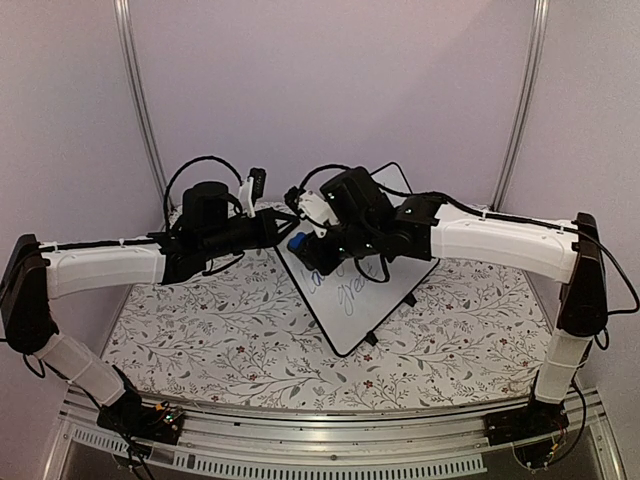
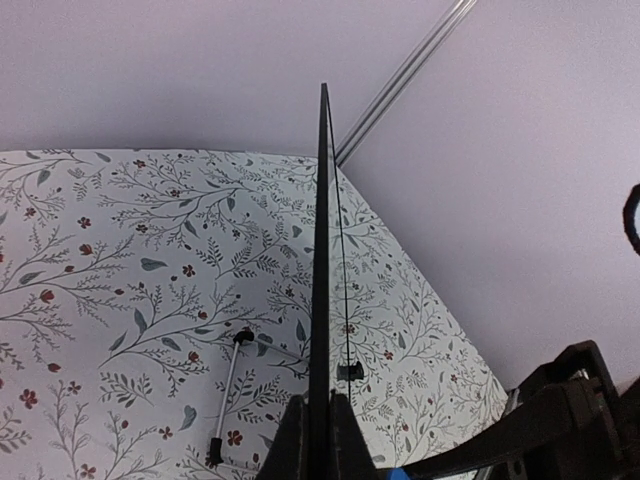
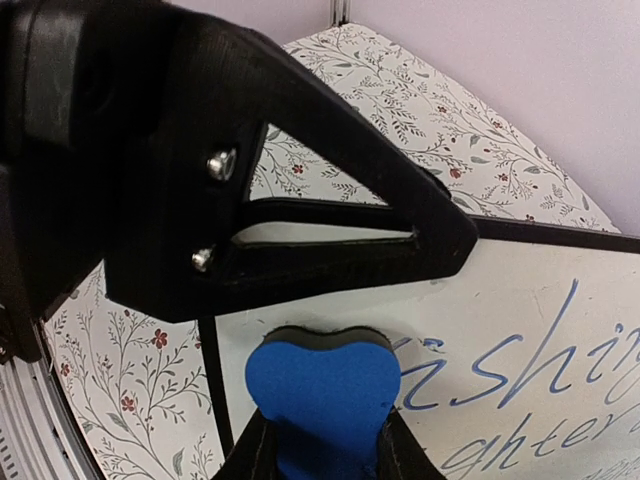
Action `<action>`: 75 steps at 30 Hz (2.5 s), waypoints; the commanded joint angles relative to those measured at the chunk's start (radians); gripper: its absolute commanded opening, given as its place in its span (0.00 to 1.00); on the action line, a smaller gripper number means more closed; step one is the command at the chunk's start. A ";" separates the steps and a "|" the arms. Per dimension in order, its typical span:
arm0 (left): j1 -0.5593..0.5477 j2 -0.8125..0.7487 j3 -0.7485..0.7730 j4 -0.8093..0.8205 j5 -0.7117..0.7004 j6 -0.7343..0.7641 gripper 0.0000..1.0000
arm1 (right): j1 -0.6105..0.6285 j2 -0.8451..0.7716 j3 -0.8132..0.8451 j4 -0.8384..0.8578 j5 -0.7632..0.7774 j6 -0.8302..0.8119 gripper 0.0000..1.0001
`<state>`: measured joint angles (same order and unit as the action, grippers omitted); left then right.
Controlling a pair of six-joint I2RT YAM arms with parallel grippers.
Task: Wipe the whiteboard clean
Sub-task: Erase the whiteboard at the center of the board.
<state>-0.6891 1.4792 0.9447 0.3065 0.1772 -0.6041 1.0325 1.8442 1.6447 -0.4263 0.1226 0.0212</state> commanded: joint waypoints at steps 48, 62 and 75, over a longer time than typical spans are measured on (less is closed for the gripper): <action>-0.026 0.002 -0.016 -0.045 0.051 0.026 0.00 | 0.037 0.036 -0.042 0.048 0.089 0.018 0.17; -0.026 0.002 -0.013 -0.052 0.042 0.029 0.00 | 0.037 -0.016 -0.132 0.081 0.071 0.076 0.17; -0.026 -0.003 -0.017 -0.051 0.038 0.028 0.00 | 0.037 -0.023 -0.126 0.084 0.063 0.085 0.18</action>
<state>-0.6872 1.4796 0.9379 0.3061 0.1753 -0.6178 1.0668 1.8317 1.5410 -0.3267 0.1898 0.0944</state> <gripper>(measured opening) 0.034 0.271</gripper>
